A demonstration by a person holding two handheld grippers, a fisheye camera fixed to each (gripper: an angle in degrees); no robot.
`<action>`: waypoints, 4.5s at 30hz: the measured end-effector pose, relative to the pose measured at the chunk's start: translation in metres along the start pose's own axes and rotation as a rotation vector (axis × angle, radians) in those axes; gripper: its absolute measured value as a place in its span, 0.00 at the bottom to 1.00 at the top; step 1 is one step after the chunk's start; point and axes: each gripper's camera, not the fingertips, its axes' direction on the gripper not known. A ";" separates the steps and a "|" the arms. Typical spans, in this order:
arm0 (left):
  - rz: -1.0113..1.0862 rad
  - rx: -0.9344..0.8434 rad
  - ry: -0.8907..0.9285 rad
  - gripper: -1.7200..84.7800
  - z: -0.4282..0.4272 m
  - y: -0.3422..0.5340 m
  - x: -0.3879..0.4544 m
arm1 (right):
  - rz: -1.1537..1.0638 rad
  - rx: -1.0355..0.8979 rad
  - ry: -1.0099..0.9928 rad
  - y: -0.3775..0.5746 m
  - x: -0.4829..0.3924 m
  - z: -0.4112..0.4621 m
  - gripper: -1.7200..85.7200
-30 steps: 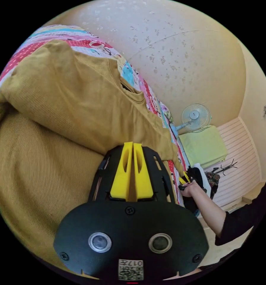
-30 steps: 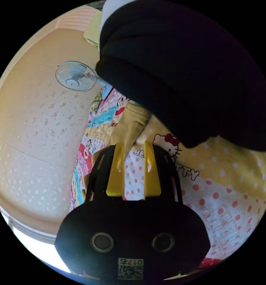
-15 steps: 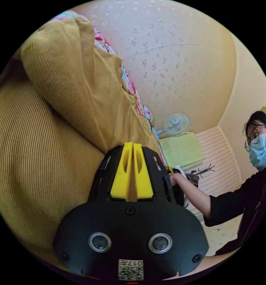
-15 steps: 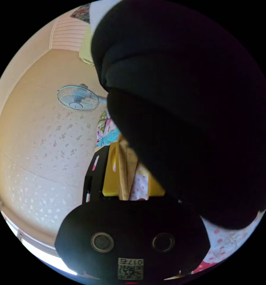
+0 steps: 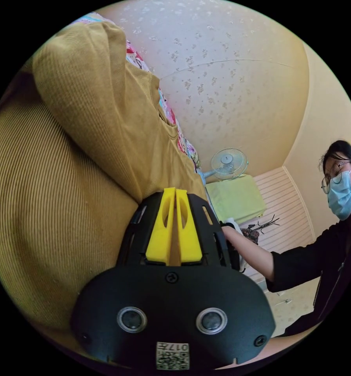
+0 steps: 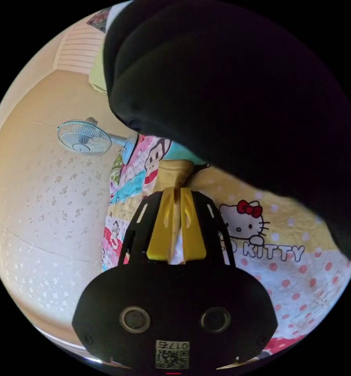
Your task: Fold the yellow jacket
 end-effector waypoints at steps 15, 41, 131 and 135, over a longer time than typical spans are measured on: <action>0.001 0.009 0.026 0.01 0.006 -0.009 0.012 | -0.696 0.085 -0.644 0.024 -0.247 -0.116 0.05; 0.237 0.132 -0.172 0.09 -0.123 -0.118 0.122 | -1.271 -0.924 -0.570 0.397 -0.275 0.002 0.10; -0.031 -0.147 -0.278 0.11 -0.130 -0.234 0.015 | -1.339 -1.205 -0.134 0.255 -0.167 0.119 0.08; -0.080 -0.212 -0.288 0.16 -0.168 -0.181 0.037 | -1.293 -1.215 -0.202 0.275 -0.192 0.097 0.09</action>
